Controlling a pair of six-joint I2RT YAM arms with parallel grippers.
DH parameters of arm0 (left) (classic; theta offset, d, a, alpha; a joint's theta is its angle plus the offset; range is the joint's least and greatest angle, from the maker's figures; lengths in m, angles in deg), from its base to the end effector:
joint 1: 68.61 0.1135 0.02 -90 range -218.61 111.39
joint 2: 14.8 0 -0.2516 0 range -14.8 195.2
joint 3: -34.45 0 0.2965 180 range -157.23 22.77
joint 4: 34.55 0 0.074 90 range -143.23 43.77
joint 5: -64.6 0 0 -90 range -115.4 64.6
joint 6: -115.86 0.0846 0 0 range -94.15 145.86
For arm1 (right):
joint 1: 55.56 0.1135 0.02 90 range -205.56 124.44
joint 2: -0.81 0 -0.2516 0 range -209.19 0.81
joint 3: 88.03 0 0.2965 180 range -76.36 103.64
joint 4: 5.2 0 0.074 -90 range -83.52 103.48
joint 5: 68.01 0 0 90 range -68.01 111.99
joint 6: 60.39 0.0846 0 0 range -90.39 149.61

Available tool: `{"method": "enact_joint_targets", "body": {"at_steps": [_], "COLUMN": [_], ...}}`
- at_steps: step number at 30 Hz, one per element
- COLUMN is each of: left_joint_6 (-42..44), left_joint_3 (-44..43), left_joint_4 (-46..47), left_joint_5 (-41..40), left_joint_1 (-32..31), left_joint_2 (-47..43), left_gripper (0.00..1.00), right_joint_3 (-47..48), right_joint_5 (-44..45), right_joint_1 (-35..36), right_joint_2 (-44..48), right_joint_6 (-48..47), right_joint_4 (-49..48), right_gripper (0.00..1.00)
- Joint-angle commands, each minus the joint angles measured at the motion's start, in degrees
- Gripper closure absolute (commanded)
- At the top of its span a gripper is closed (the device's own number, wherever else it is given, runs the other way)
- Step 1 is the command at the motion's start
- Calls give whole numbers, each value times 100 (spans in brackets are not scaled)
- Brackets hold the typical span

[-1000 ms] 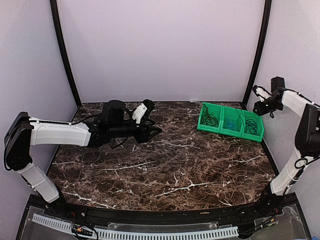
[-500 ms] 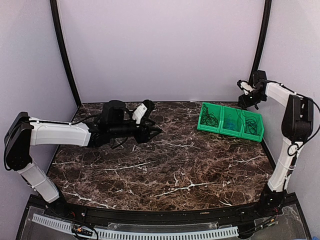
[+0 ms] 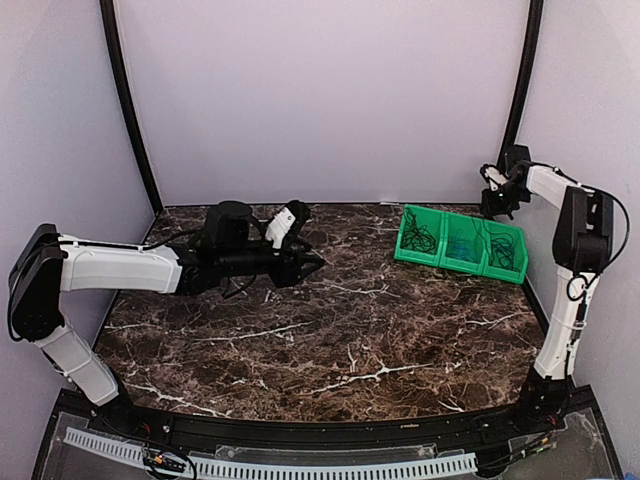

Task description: Untangle the cables

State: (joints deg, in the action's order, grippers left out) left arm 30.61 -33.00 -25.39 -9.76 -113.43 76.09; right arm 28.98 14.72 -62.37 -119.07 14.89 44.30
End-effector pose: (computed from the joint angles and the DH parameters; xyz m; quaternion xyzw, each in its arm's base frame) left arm 0.3007 -0.3310 0.2088 0.4037 0.6751 -0.3092 0.5344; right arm 0.5354 -0.0532 0.1917 -0.0856 0.9410 -0.0012 0.3274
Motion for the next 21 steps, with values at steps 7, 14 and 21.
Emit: {"method": "enact_joint_targets", "body": {"at_steps": [7, 14, 21], "left_joint_6": [-1, -9, -22], "left_joint_3": [-120, -148, -167], "left_joint_4": [-103, -140, -165], "left_joint_5": [115, 153, 197], "left_joint_1": [-45, -60, -69], "left_joint_2": [-21, 29, 53], "left_gripper": [47, 46, 46], "right_joint_3": [128, -598, -600], "right_joint_5": [-1058, -1321, -1543], "right_joint_1": [-609, -813, -840], "right_joint_2": [-16, 747, 615], "right_joint_6": [339, 247, 324], "right_joint_4": [103, -184, -168], "right_gripper": [99, 100, 56]}}
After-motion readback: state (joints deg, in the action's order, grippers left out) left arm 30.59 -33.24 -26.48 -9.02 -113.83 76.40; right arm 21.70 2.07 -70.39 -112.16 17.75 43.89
